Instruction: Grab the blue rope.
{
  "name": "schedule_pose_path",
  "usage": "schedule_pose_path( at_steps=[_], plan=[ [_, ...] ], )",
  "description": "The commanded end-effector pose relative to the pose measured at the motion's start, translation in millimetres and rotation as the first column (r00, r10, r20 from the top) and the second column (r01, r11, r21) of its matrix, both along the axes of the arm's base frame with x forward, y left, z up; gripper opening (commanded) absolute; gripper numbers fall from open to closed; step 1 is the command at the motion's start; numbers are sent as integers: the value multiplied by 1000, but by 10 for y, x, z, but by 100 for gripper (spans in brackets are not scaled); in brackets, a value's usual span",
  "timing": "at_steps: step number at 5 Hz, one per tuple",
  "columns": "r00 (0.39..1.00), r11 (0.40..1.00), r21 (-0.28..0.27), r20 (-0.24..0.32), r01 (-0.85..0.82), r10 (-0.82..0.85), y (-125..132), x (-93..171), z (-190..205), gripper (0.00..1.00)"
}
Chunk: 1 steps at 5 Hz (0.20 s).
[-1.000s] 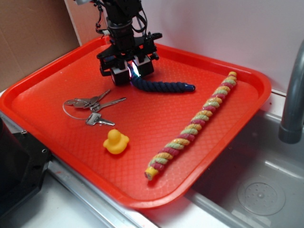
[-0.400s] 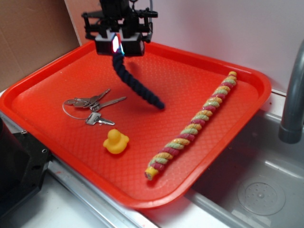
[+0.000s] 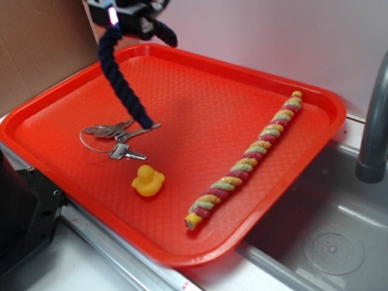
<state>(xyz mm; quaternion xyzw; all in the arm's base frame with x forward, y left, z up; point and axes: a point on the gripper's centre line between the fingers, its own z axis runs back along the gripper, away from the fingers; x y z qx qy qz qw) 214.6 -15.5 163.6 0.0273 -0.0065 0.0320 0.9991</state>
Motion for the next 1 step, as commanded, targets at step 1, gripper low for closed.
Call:
schedule_pose_path(
  at_steps=[1],
  plan=[
    [994,996,-53,82,77,-72,120,-126,314,0]
  ],
)
